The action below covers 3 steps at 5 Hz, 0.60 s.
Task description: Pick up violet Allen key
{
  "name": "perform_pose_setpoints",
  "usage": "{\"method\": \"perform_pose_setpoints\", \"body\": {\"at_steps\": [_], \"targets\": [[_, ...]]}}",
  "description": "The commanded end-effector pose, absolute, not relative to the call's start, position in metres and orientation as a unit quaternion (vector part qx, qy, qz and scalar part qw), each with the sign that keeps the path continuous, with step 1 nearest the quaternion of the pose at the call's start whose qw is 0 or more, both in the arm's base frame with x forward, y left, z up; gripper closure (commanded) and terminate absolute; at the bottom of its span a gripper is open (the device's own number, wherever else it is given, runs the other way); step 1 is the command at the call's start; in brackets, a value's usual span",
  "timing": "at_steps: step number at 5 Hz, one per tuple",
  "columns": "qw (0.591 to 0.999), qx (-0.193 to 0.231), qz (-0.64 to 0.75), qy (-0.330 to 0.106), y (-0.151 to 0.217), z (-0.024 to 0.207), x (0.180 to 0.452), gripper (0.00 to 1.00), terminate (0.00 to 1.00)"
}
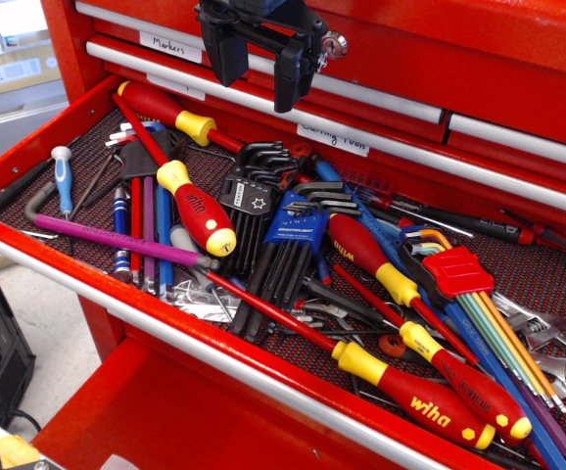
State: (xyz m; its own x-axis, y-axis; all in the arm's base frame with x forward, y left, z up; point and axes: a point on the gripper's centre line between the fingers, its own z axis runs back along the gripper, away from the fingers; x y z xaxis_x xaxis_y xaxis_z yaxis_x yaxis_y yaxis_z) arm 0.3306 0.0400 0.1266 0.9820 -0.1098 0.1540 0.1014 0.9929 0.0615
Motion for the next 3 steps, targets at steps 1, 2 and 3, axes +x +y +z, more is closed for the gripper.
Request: {"method": "perform_pose_setpoints", "body": {"at_steps": [1,2,3], "targets": [[0.995,0.027,-0.053,-0.079,0.040,0.127,0.331,0.00,0.00],[0.980,0.021,-0.176,-0.089,0.054,0.120,0.317,0.00,0.00],[0.950,-0.009,-0.295,-0.102,0.076,0.108,0.301,0.00,0.00]]}}
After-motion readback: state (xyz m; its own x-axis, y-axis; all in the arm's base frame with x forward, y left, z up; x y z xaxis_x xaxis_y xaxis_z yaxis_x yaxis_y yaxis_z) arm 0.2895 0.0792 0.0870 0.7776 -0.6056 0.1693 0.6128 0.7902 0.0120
